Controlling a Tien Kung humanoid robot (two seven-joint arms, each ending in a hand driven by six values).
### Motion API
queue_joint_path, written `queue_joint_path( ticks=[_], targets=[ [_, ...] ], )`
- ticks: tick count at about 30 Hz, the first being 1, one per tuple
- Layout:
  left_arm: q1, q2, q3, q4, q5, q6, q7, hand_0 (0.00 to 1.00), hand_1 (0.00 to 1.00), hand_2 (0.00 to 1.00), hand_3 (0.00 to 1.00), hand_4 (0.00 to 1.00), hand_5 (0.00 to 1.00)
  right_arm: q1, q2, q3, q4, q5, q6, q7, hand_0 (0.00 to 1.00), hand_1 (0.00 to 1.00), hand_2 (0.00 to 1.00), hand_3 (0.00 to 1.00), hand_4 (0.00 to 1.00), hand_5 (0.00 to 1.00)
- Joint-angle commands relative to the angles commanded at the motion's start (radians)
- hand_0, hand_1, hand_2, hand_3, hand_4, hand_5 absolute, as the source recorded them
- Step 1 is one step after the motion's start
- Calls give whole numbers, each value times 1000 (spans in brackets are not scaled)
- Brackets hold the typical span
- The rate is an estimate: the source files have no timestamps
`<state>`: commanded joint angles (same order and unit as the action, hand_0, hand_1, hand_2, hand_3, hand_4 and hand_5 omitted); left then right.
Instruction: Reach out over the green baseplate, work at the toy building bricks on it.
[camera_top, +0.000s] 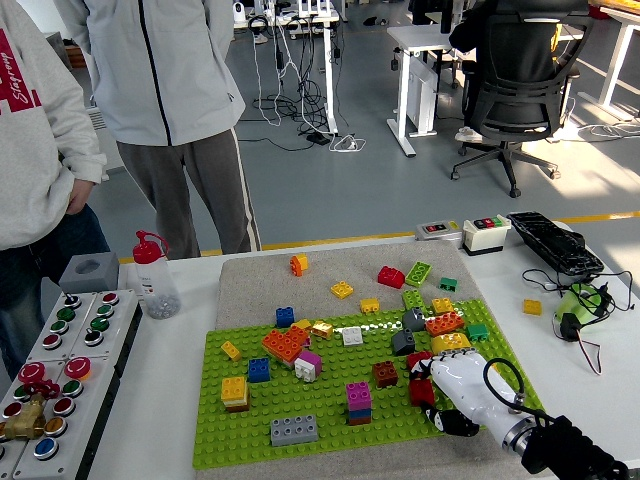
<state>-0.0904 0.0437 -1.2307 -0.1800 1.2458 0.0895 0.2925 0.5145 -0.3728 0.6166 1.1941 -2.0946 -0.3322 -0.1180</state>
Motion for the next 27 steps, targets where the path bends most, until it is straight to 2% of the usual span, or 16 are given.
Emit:
queue_joint_path(
  ticks=[11, 19, 27],
  targets=[
    [-1, 0, 0, 0, -2, 0, -1, 695, 717, 705, 635, 386, 998, -15, -12, 50, 54, 15, -17, 10, 428, 565, 588, 588, 565, 109],
    [-1, 1, 1, 0, -3, -1, -1, 695, 716, 705, 635, 385, 998, -9, -23, 77, 148, 22, -19, 3, 425, 562, 587, 587, 557, 98],
    [-2, 2, 0, 0, -2, -1, 0, 694, 716, 705, 635, 386, 998, 27, -8, 48, 230, 20, -6, -2, 423, 561, 587, 586, 540, 85]
  ],
)
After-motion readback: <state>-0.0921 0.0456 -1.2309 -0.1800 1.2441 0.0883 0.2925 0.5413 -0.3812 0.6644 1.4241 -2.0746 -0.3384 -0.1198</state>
